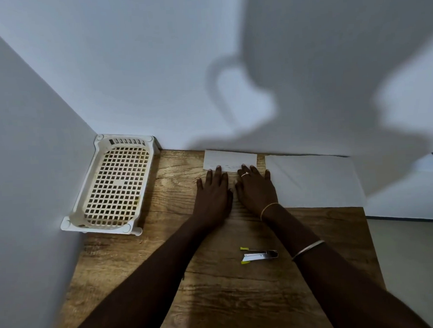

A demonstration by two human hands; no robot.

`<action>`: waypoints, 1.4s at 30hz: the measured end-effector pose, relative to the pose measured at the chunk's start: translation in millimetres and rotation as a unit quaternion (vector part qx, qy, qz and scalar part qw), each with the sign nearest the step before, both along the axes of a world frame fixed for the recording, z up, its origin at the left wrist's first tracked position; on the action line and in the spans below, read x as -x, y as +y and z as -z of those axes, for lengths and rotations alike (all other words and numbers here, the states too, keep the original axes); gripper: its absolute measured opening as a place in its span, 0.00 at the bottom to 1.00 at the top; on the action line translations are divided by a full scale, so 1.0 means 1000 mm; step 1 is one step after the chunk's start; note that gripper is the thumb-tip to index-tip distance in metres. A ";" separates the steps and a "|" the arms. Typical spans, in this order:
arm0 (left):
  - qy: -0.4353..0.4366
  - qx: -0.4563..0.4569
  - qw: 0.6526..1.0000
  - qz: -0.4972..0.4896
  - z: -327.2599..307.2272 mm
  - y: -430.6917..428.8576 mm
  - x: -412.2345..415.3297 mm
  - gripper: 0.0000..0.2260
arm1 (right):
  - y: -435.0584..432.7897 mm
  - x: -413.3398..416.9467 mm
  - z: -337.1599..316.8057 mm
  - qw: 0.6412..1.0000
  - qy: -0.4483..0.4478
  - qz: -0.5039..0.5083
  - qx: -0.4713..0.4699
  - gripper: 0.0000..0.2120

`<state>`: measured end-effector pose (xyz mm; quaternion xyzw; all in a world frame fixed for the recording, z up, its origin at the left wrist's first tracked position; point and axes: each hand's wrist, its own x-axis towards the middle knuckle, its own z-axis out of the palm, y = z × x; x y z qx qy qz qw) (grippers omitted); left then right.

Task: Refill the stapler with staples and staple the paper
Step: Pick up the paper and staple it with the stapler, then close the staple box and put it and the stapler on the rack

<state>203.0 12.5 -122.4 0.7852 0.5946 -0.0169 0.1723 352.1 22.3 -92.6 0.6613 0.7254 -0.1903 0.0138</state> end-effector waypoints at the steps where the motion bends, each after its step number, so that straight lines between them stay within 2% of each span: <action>1: 0.001 -0.001 1.000 0.000 0.000 0.001 0.000 0.28 | 0.002 0.000 0.000 1.000 0.001 0.000 0.000 0.24; 7: 0.007 -0.003 1.000 0.000 -0.002 0.004 -0.001 0.28 | 0.005 -0.003 0.002 1.000 0.008 0.000 -0.004 0.24; 10: -0.022 -0.006 1.000 -0.006 -0.011 0.002 0.001 0.27 | 0.002 -0.002 -0.001 0.999 0.020 0.003 -0.025 0.24; 12: -0.087 -0.032 0.996 -0.018 -0.020 -0.001 0.008 0.26 | -0.002 0.001 -0.004 0.998 0.034 0.000 -0.052 0.24; 15: -0.225 -0.057 0.971 -0.061 -0.035 -0.009 0.021 0.23 | -0.015 0.013 -0.013 0.993 0.079 -0.008 -0.083 0.23; 19: -0.306 -0.060 0.946 -0.092 -0.047 -0.030 0.047 0.20 | -0.044 0.040 -0.021 0.987 0.137 -0.010 -0.083 0.22; 24: -0.307 -0.070 0.935 -0.163 -0.043 -0.072 0.096 0.19 | -0.084 0.071 -0.023 0.974 0.213 -0.004 -0.079 0.19; 31: -0.288 -0.039 0.930 -0.223 -0.032 -0.142 0.148 0.15 | -0.131 0.105 -0.012 0.965 0.258 0.020 -0.037 0.14; 42: -0.256 -0.023 0.945 -0.204 -0.019 -0.186 0.150 0.13 | -0.162 0.137 0.002 0.960 0.252 0.120 0.005 0.05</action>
